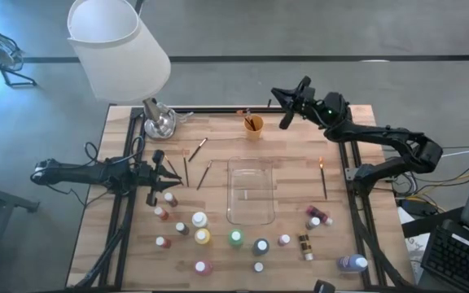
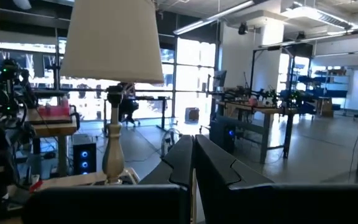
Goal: Pick & Place Paint Supplies
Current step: Put the silver paint brush into the yellow cup
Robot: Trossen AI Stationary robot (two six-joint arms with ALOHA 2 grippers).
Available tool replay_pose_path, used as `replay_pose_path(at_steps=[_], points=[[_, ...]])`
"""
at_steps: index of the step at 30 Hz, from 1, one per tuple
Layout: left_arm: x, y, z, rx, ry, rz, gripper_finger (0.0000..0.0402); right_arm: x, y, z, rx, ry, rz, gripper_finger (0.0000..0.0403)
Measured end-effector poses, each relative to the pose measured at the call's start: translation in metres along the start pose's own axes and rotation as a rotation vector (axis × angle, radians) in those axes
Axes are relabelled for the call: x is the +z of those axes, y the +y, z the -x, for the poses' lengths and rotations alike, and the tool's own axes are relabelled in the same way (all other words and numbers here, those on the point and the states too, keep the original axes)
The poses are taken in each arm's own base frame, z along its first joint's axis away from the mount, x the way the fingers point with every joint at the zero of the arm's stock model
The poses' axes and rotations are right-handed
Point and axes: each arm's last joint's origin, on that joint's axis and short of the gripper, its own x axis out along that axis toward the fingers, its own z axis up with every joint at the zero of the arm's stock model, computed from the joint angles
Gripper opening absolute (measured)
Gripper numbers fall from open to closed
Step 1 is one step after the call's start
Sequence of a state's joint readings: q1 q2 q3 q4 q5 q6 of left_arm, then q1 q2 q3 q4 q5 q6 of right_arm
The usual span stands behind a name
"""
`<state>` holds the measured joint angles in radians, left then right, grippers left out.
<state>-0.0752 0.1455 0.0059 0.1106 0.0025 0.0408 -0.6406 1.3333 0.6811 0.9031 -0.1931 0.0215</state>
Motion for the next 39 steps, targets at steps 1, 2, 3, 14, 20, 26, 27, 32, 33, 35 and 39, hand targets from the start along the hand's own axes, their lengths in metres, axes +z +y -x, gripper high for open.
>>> replay_pose_path(at_steps=[1, 2, 3, 14, 20, 26, 27, 32, 33, 35, 39], points=[[0.000, 0.000, 0.000, 0.000, 0.000, 0.000, 0.0074, -0.003, 0.001, 0.000, 0.004, -0.001, -0.001, 0.0008], [0.000, 0.000, 0.000, 0.000, 0.000, 0.000, 0.0074, -0.006, 0.002, -0.001, 0.008, -0.002, -0.002, 0.0008], [0.000, 0.000, 0.000, 0.000, 0.000, 0.000, 0.0074, -0.009, 0.003, -0.002, 0.015, -0.004, -0.004, 0.0008], [0.000, 0.000, 0.000, 0.000, 0.000, 0.000, 0.0074, -0.070, 0.004, -0.022, 0.045, -0.027, -0.072, 0.0008], [0.000, 0.000, 0.000, 0.000, 0.000, 0.000, 0.0074, -0.092, 0.003, -0.024, 0.035, 0.025, -0.088, 0.0008], [0.000, 0.000, 0.000, 0.000, 0.000, 0.000, 0.0074, -0.100, 0.002, -0.024, 0.022, 0.052, -0.093, 0.0008], [0.000, 0.000, 0.000, 0.000, 0.000, 0.000, 0.0074, -0.102, 0.002, -0.024, 0.016, 0.056, -0.093, 0.0008], [0.000, 0.000, 0.000, 0.000, 0.000, 0.000, 0.0074, -0.117, 0.002, -0.024, 0.007, 0.105, -0.109, 0.0008], [0.000, 0.000, 0.000, 0.000, 0.000, 0.000, 0.0074, -0.120, 0.002, -0.024, 0.006, 0.112, -0.113, 0.0008], [0.000, 0.000, 0.000, 0.000, 0.000, 0.000, 0.0074, -0.126, 0.002, -0.024, -0.001, 0.126, -0.127, 0.0008], [0.000, 0.000, 0.000, 0.000, 0.000, 0.000, 0.0074, -0.133, 0.001, -0.023, -0.021, 0.147, -0.138, 0.0008]])
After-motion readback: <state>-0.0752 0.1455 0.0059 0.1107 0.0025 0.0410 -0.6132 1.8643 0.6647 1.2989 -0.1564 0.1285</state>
